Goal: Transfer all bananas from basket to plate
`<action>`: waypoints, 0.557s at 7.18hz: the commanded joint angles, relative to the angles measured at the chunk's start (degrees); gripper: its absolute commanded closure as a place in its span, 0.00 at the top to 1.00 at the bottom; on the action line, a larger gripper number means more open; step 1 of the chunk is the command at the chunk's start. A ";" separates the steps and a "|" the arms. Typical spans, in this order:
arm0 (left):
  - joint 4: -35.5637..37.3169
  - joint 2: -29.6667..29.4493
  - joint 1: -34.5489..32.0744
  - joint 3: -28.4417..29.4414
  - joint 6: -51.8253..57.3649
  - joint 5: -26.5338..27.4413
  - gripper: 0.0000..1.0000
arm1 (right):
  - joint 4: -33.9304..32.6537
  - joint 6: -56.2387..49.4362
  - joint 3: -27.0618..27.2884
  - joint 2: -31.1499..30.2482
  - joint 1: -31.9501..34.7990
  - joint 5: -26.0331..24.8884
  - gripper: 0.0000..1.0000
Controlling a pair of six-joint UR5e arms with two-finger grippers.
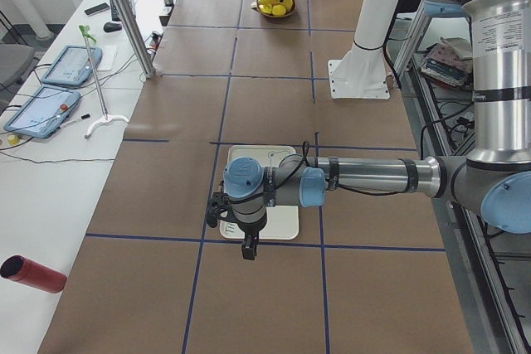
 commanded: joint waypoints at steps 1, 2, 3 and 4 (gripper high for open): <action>0.00 0.00 0.00 0.00 -0.06 0.00 0.99 | -0.04 -0.07 -0.61 0.16 -0.88 -0.82 0.81; 0.09 0.00 0.00 0.00 -0.06 0.00 0.99 | -0.04 -0.07 -1.13 0.16 -0.97 -0.82 0.72; 0.00 0.00 0.00 0.00 -0.06 0.00 0.99 | -0.04 -0.15 -1.57 0.24 -1.41 -0.82 0.62; 0.00 0.00 0.00 0.00 -0.14 0.00 0.99 | -0.04 -0.15 -1.66 0.16 -1.33 -0.90 0.44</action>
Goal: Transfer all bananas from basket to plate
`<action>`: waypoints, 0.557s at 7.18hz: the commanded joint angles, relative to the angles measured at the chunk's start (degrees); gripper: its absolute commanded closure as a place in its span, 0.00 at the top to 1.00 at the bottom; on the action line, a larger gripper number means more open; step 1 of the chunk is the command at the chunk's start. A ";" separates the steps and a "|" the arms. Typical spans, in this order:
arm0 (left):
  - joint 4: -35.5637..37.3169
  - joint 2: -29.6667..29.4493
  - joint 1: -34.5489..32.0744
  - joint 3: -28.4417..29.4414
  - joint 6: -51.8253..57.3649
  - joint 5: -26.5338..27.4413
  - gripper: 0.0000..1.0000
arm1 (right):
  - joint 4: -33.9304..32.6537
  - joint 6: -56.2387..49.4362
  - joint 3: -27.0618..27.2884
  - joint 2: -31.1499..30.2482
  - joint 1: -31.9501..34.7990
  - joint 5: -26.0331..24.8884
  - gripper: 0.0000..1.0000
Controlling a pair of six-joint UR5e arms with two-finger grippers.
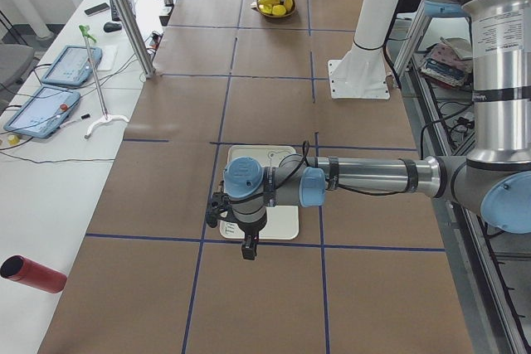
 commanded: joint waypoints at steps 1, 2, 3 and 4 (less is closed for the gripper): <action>-0.02 0.00 0.00 -0.09 0.02 0.00 0.99 | 0.00 -0.12 -0.21 0.06 -0.11 -0.08 0.18; -0.02 0.00 0.00 -0.18 0.02 0.00 0.99 | 0.09 -0.21 0.83 0.14 0.32 0.18 0.04; -0.02 0.00 0.00 -0.35 0.02 0.00 0.99 | -0.52 -0.21 3.37 -0.03 1.63 1.23 0.03; 0.06 0.00 0.00 -0.53 0.02 -0.09 0.99 | -0.70 -0.21 5.39 -0.03 3.91 4.55 0.03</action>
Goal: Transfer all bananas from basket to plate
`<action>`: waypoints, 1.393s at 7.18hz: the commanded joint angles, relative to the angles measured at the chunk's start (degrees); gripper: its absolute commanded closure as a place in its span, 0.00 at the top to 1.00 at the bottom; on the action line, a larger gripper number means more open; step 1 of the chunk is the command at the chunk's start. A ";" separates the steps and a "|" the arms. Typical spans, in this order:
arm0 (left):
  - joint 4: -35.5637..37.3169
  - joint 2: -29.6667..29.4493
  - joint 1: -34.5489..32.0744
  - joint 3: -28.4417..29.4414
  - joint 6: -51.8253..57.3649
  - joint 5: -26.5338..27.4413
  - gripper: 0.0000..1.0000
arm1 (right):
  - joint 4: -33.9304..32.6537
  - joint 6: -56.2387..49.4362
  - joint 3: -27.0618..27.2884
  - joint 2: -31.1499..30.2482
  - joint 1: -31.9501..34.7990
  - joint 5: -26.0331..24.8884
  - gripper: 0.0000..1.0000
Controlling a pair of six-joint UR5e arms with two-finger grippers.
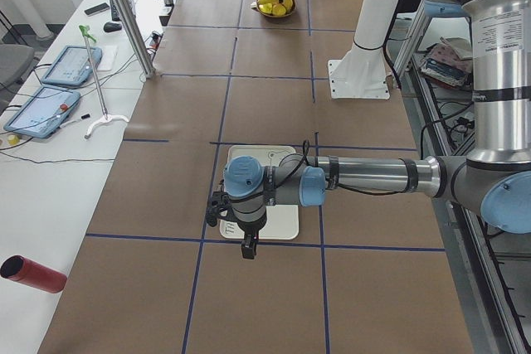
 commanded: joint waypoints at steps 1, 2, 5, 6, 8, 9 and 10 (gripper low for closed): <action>0.07 0.00 0.00 -0.47 0.00 0.02 0.99 | -0.25 -0.02 4.13 0.21 5.23 8.56 0.03; 0.07 0.00 0.00 -0.90 0.00 -0.07 0.99 | 0.62 0.68 4.32 1.08 5.44 10.53 0.04; -0.45 -5.84 1.66 -0.91 -0.43 -0.15 0.99 | 0.63 14.06 -0.94 17.90 1.60 10.11 0.11; -2.11 -8.59 1.84 -0.12 -0.44 0.02 0.99 | 0.72 21.01 -1.83 23.19 -1.47 8.98 0.10; -3.97 -11.77 4.63 1.03 -4.96 -5.65 0.99 | 0.63 29.64 -5.33 33.90 -10.51 -1.18 0.07; -6.84 -13.69 7.88 1.37 -16.58 -11.78 0.99 | 0.72 33.78 -6.83 38.57 -14.21 -4.88 0.07; -11.14 -16.23 9.91 1.03 -29.14 -14.89 0.99 | 3.16 37.13 -7.37 40.88 -18.60 -11.36 0.06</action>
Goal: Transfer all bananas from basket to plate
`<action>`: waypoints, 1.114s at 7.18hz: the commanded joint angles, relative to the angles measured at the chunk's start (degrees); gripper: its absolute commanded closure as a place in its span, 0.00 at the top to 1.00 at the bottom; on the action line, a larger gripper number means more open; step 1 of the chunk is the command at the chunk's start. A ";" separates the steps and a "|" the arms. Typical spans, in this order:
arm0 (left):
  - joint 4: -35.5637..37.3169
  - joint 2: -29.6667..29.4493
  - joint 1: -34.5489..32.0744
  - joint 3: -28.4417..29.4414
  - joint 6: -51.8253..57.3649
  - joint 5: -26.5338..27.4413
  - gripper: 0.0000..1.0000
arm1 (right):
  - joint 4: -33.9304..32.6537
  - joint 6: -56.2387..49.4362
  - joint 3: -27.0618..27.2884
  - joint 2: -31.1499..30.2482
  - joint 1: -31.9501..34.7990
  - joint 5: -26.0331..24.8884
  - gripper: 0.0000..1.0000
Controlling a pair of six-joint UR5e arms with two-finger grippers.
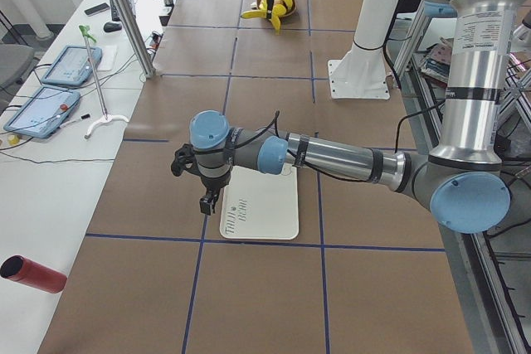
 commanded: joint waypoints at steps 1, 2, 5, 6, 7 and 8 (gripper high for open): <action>-9.50 -4.36 6.32 -0.10 -22.75 -5.13 0.99 | 13.58 9.63 -5.70 4.39 -9.85 -13.51 0.05; -16.43 -4.63 9.49 -0.79 -26.58 -5.05 0.99 | 23.79 11.94 -11.49 5.00 -12.15 -16.97 0.05; -26.94 -16.44 23.28 -0.45 -54.44 -4.00 0.99 | 26.71 12.92 -18.22 10.89 -13.67 -18.58 0.05; -28.26 -20.24 25.93 -0.36 -61.79 -1.38 0.99 | 26.62 13.02 -18.23 11.24 -14.19 -20.15 0.06; -30.62 -21.15 29.43 -0.71 -65.69 2.21 0.99 | 26.62 13.02 -18.31 11.33 -14.46 -20.60 0.06; -33.34 -22.12 33.30 -0.54 -69.29 7.03 0.99 | 26.62 13.02 -18.23 11.33 -14.55 -20.61 0.06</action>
